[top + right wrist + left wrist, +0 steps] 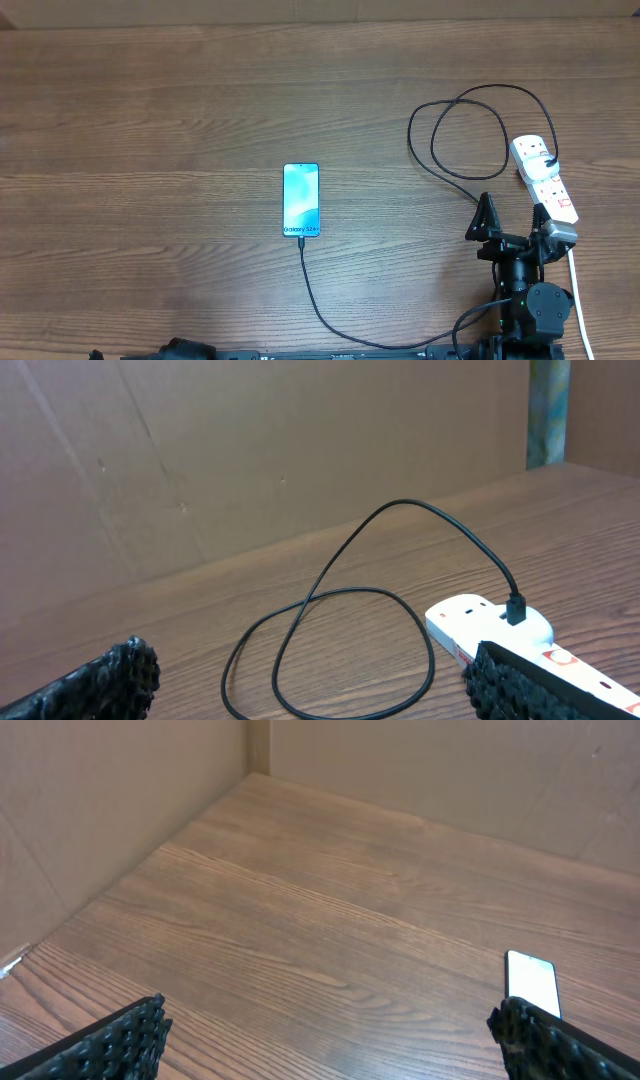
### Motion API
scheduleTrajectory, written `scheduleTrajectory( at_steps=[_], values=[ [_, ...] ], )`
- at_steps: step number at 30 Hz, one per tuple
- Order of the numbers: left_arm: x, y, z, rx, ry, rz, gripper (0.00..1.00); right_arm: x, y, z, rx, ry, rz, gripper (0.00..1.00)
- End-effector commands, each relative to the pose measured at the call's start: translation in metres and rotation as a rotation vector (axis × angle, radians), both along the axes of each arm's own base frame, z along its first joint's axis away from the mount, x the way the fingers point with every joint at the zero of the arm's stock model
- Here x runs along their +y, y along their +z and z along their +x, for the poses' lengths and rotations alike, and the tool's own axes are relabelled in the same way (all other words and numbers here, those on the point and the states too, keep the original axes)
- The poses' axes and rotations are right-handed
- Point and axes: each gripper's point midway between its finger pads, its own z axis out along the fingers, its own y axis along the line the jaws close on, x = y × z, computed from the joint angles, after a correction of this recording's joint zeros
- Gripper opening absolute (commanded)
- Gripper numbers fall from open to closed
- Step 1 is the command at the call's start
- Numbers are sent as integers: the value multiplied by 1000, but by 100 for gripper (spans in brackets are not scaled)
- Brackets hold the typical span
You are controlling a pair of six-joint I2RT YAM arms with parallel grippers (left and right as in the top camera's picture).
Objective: Plug charger to phone and switch on socket
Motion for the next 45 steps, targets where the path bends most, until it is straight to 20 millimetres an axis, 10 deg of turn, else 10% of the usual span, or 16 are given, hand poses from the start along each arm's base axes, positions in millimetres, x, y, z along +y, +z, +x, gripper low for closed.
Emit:
scheduleTrajectory(
  at_steps=[1, 10, 13, 26, 37, 45],
  values=[
    [3, -1, -3, -13, 6, 0, 99, 1, -2, 0, -1, 10, -16, 100],
    [3, -1, -2, -9, 6, 1, 100, 1, -2, 0, -2, 10, -17, 100],
    [-31, -13, 3, 13, -124, -134, 100, 1, -2, 0, -1, 10, -16, 100],
    [-32, -40, 33, -8, 104, -130, 100, 1, -2, 0, -2, 10, -16, 100],
    [-73, -62, 158, -270, -201, -67, 100, 1, -2, 0, -2, 10, -17, 100],
    [-81, -141, 218, -261, -271, -58, 100, 1, -2, 0, -2, 10, -17, 100]
  ],
)
